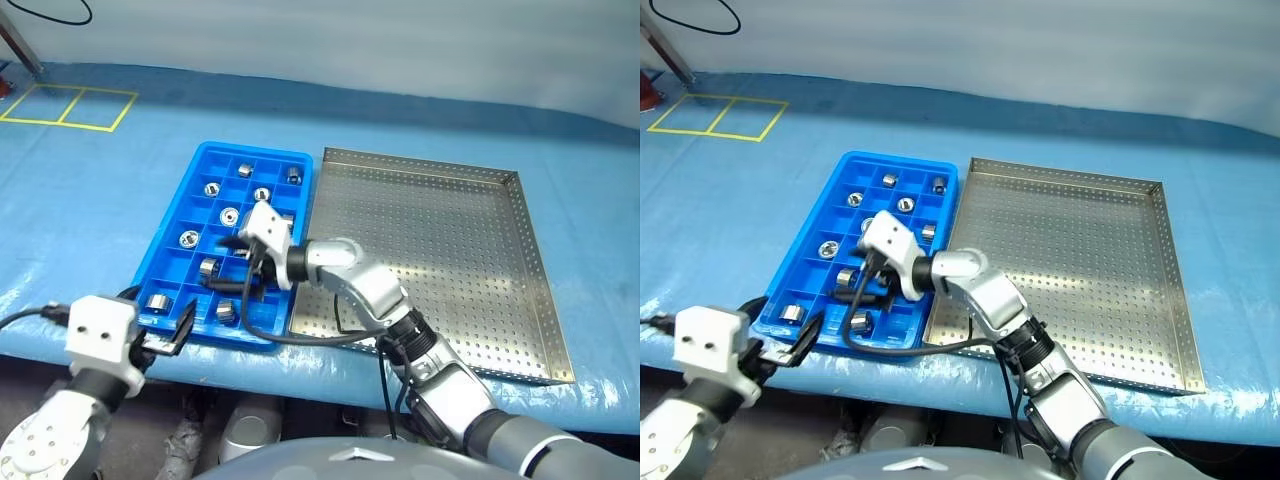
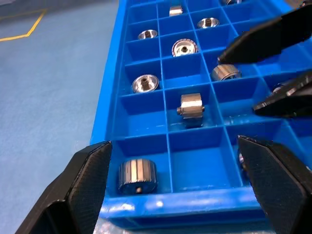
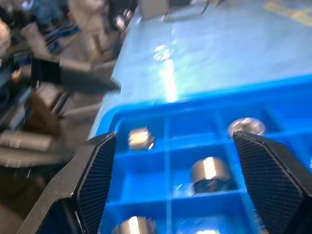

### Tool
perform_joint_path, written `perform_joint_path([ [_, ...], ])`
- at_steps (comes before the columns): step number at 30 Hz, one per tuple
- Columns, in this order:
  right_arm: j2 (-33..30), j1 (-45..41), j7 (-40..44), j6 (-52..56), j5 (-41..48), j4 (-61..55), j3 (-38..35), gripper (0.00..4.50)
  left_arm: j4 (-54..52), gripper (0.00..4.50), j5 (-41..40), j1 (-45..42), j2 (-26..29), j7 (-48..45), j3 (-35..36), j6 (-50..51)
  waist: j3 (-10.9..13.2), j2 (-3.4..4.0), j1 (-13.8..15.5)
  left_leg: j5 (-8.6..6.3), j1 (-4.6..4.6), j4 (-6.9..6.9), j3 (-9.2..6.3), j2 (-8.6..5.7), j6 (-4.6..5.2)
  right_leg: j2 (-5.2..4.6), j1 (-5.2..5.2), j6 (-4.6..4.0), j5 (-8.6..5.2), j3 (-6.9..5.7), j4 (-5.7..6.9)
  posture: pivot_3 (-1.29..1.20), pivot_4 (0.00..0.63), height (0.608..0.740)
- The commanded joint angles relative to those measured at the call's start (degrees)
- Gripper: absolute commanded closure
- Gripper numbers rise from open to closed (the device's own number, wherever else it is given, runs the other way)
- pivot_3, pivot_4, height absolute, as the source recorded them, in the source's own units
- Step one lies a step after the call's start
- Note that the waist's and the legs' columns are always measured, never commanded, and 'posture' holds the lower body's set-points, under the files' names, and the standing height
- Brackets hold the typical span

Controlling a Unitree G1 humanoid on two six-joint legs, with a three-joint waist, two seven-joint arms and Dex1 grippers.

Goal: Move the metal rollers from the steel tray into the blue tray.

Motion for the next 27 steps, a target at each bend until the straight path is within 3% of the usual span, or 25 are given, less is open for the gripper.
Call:
perform_joint_path([
  [1, -1.66, 0.52, -5.61, -4.64, -0.02, -6.62, -7.79, 0.47, 2.74, 0.00, -0.38, -8.94, -1.12, -1.60, -6.44, -2.23, -0.03, -0.01, -0.35, 0.02, 0.00, 0.01, 0.00, -0.02, -0.02, 0.00, 0.00, 0.00, 0.02, -0.07, 0.00, 0.12, 0.150, 0.740],
  [5, -10.48, 3.41, -10.30, -3.02, -2.38, -11.94, -15.11, 0.47, 12.46, 0.00, 2.13, -25.64, -6.87, -1.30, -13.61, -7.49, -0.12, -0.05, -1.38, 0.04, 0.02, 0.06, 0.01, -0.05, -0.02, -0.04, 0.09, -0.11, 0.14, -0.09, -0.02, 0.02, 0.150, 0.740],
  [11, -25.46, 14.94, -7.01, -2.88, -0.33, -17.49, -24.27, 0.47, 30.96, 0.00, 10.34, -42.39, -8.47, -4.58, -21.91, -14.45, -0.19, 0.09, -5.89, -0.03, -0.04, 0.04, 0.27, 0.03, 0.18, -0.39, 0.00, -0.13, 0.18, 0.06, -0.03, -0.20, 0.150, 0.740],
  [16, -29.60, 23.15, -7.39, -3.51, 0.65, -19.92, -28.97, 0.47, 40.49, 0.00, 13.40, -49.17, -9.62, -8.22, -25.56, -19.38, -0.18, 0.13, -10.71, -0.24, 0.12, 0.00, 0.93, 0.17, 0.56, -0.38, -0.06, -0.02, 0.24, 0.48, 0.00, -0.31, 0.150, 0.740],
  [19, -27.65, 27.42, -7.60, -0.93, 7.65, -22.13, -34.01, 0.47, 45.31, 0.00, 14.33, -51.29, -10.20, -10.68, -26.97, -21.94, -0.19, 0.14, -12.86, -0.48, 0.14, 0.18, 1.11, 0.14, 0.99, -0.38, -0.03, 0.19, 0.35, 0.66, -0.02, -0.36, 0.150, 0.740],
  [20, -27.59, 28.34, -7.41, -0.78, 8.67, -22.36, -34.52, 0.47, 46.45, 0.00, 14.66, -51.57, -10.34, -11.13, -27.15, -22.39, -0.18, 0.15, -13.65, -0.51, 0.14, 0.27, 1.18, 0.13, 1.05, -0.38, -0.03, 0.26, 0.39, 0.72, -0.02, -0.37, 0.150, 0.740],
  [21, -27.81, 28.81, -7.30, -0.87, 9.05, -22.40, -34.56, 0.10, 47.17, 0.00, 14.89, -51.72, -10.48, -11.39, -27.20, -22.73, -0.18, 0.15, -14.34, -0.57, 0.14, 0.37, 1.31, 0.11, 1.15, -0.38, -0.02, 0.35, 0.44, 0.84, -0.02, -0.37, 0.150, 0.740],
  [22, -27.80, 29.16, -8.06, -1.14, 8.80, -22.24, -34.63, 0.02, 47.72, 0.00, 14.86, -51.73, -10.58, -11.95, -27.29, -22.72, -0.17, 0.14, -15.03, -0.61, 0.15, 0.46, 1.40, 0.08, 1.24, -0.35, 0.01, 0.42, 0.48, 0.89, -0.02, -0.37, 0.150, 0.740],
  [27, -28.03, 29.09, -9.09, -2.60, 8.84, -22.03, -34.09, 0.02, 48.20, 0.00, 14.32, -50.82, -9.23, -16.49, -28.81, -20.63, -0.16, 0.14, -17.72, -0.68, 0.19, 0.88, 1.84, -0.03, 1.55, -0.09, 0.10, 0.85, 0.70, 1.42, -0.08, -0.37, 0.150, 0.740],
])
